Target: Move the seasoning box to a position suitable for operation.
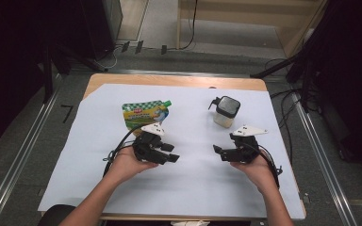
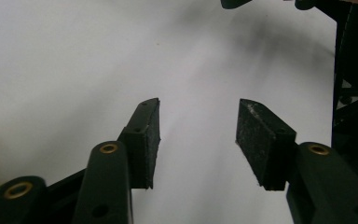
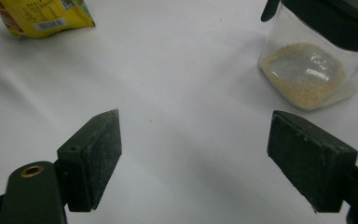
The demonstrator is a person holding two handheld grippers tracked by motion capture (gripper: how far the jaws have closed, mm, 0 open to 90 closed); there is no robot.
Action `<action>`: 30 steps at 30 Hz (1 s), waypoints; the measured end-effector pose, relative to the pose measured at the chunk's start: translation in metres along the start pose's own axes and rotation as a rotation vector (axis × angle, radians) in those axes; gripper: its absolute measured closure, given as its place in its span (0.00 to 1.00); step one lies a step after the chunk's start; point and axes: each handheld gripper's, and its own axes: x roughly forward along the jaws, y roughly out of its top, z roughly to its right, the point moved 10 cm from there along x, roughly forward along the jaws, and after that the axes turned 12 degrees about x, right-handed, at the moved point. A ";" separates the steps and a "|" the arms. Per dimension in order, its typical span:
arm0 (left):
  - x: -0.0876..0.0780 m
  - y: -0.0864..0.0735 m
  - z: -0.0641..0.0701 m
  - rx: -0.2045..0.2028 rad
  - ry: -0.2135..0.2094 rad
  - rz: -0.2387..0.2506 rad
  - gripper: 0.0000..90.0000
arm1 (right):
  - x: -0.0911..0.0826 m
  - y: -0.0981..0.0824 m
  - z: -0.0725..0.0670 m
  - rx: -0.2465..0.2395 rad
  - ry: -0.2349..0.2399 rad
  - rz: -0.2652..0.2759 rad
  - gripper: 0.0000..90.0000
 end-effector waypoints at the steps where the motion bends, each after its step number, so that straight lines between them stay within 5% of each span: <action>1: 0.000 -0.001 0.000 0.025 0.009 -0.009 0.54 | 0.000 0.000 0.000 0.000 0.000 0.000 0.21; 4: 0.000 -0.006 0.002 0.065 0.020 -0.047 0.49 | 0.001 0.002 0.000 0.007 0.019 -0.004 0.30; 9: -0.003 -0.007 0.004 0.067 0.004 -0.043 0.48 | 0.002 0.001 0.002 0.056 0.079 -0.049 0.38; 14: -0.004 -0.006 0.006 0.074 -0.008 -0.038 0.48 | 0.001 0.005 0.005 0.013 0.053 -0.019 0.40; 25: -0.008 -0.003 0.007 0.077 -0.008 -0.022 0.47 | -0.005 0.013 0.014 0.064 0.008 0.032 0.50; 30: -0.009 -0.003 0.009 0.087 -0.009 -0.020 0.47 | -0.003 0.014 0.018 0.061 -0.018 0.037 0.47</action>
